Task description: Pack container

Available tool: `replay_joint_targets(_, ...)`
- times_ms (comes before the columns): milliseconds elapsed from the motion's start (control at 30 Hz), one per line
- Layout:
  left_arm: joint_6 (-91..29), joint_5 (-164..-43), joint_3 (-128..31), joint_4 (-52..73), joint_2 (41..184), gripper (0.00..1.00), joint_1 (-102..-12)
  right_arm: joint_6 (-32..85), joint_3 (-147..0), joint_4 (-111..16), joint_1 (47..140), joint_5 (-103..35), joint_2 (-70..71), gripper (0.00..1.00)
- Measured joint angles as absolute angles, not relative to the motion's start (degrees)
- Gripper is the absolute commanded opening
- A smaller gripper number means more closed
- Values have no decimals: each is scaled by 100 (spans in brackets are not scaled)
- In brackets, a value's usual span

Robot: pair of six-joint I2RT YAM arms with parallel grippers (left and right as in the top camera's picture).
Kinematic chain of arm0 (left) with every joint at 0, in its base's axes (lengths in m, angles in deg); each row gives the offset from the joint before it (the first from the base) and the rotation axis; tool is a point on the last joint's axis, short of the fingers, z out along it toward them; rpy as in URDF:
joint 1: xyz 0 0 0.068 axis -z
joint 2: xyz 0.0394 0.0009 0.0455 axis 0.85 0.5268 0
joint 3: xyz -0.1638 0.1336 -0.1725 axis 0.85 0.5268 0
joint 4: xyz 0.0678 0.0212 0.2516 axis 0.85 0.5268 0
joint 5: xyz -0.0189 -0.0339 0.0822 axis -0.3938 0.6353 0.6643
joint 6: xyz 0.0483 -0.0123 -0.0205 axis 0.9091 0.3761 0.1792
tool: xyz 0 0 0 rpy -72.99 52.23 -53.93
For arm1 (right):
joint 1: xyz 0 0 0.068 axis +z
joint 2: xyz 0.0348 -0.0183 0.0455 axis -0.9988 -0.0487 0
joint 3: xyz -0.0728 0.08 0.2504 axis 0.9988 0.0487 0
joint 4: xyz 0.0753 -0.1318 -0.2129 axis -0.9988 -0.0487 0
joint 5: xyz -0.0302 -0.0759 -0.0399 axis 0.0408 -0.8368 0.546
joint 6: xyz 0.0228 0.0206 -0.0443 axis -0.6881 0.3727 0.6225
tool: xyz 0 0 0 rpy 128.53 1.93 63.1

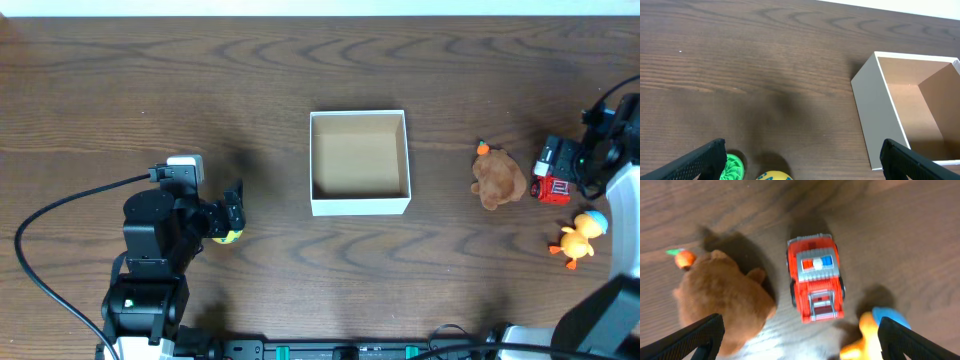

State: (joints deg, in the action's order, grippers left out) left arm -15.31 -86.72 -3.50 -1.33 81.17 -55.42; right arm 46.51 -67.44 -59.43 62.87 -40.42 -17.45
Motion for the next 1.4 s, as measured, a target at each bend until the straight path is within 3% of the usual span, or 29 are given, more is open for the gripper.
replay_joint_targets(467,-1531,-8672,-350,-131,8117,98,-5542,5265,-6748,-5381,6079,-4048,-2989,95)
replay_joint_targets(767,-1531,-8672,-350,-133,8117,98,-5542,5418,-6748,-5137,6079,-4048,-3437,67)
replay_joint_targets(967,-1531,-8672,-350,-133,8117,98,-5542,5394,-6753,-5023,6079,-4048,-3437,58)
replay_joint_targets(1400,-1531,-8672,-350,-133,8117,98,-5542,5346,-6781,-4951,6079,-4051,-3430,21)
